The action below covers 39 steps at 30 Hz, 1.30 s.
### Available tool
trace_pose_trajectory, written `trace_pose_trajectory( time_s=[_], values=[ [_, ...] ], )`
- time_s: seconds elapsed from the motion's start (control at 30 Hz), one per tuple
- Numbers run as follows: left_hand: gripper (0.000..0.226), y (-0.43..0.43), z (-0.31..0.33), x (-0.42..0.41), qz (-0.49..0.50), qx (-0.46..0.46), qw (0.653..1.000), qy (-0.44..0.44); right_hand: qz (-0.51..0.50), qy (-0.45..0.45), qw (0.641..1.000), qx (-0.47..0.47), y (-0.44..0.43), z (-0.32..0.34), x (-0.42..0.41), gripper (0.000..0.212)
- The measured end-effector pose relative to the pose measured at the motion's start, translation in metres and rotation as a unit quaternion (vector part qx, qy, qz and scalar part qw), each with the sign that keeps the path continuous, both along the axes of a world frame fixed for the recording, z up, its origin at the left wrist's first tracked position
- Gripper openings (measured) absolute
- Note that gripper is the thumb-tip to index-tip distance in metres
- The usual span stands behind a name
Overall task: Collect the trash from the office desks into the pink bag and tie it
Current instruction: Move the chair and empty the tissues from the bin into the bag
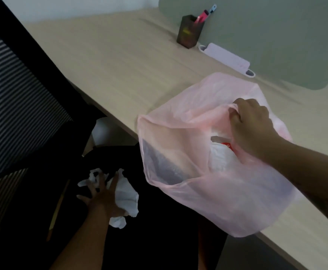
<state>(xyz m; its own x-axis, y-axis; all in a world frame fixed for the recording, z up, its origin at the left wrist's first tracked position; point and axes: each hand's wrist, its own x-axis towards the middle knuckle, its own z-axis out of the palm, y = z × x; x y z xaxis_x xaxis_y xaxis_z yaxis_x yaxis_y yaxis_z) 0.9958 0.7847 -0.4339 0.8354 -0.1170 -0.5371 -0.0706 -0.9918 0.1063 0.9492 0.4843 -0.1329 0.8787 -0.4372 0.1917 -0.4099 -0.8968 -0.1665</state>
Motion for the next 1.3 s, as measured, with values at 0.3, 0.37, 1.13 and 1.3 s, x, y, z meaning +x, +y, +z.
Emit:
trace_pose_trajectory(
  time_s=[0.3, 0.37, 1.13, 1.3],
  values=[
    [0.065, 0.012, -0.019, 0.011, 0.016, -0.161, 0.986, 0.040, -0.015, -0.016, 1.000, 0.010, -0.001, -0.010, 0.001, 0.029],
    [0.022, 0.011, -0.016, 0.003, 0.018, -0.160, 0.987, 0.009, -0.012, -0.012, 1.000, 0.013, 0.000, -0.009, -0.002, 0.028],
    [0.035, -0.038, 0.331, -0.020, 0.232, -0.563, 0.782, -0.130, 0.000, 0.019, 0.985, 0.173, 0.011, 0.114, -0.032, 0.021],
    [0.038, -0.116, 0.370, -0.049, 0.160, -0.638, 0.737, -0.152, -0.009, 0.001, 0.973, 0.229, 0.006, 0.140, -0.037, 0.023]
  ],
)
